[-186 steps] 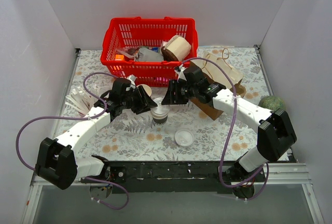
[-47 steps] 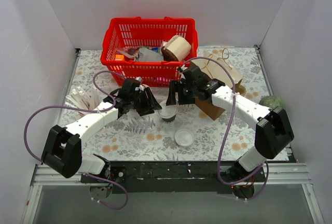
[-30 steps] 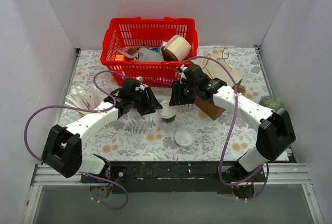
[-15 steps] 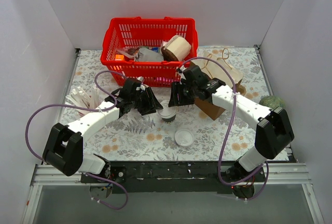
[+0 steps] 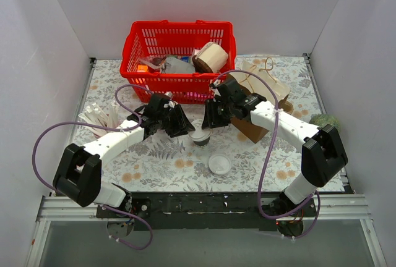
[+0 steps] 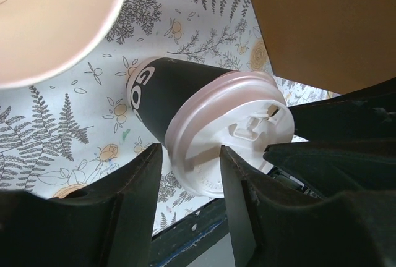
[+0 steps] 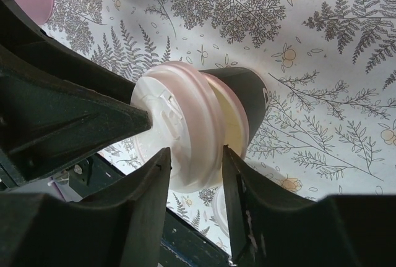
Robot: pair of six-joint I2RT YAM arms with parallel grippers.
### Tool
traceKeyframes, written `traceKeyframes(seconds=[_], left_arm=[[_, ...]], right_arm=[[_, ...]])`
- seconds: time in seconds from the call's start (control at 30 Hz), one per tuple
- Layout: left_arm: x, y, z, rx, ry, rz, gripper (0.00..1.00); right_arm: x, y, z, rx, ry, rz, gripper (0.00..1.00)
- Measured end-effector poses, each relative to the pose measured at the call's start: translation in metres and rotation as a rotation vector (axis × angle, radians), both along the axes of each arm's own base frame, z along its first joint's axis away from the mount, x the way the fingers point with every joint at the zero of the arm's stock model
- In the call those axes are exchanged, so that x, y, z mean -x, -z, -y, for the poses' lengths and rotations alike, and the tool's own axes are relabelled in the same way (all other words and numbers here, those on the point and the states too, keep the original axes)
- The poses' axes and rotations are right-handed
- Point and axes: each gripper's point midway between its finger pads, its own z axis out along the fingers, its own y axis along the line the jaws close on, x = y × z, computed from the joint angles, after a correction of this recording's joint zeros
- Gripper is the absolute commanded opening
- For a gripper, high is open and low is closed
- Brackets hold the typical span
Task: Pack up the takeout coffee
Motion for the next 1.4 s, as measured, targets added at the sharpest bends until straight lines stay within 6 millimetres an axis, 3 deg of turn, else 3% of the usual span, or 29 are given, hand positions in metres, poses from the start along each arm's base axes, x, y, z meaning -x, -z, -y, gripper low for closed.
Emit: traceKeyframes(seconds=[0.37,0.73,1.4], left_arm=[[0.0,-0.007,0.007,0.019,0.019,0.015,0.38],[0.002,-0.009,0.005,0.011,0.013,0.012,0.38],[-0.002,-0.038,0.004,-0.016,-0.01,0.052,0.38]], right_arm=[[0.0,-0.001,-0.001,-0.007,0.001,-0.004,0.38],[0.002,-0.002,-0.003,-0.019,-0.009,-0.009,0.38],[-0.001,-0.007,0.0,-0.033,0.001,-0.011,0.4]])
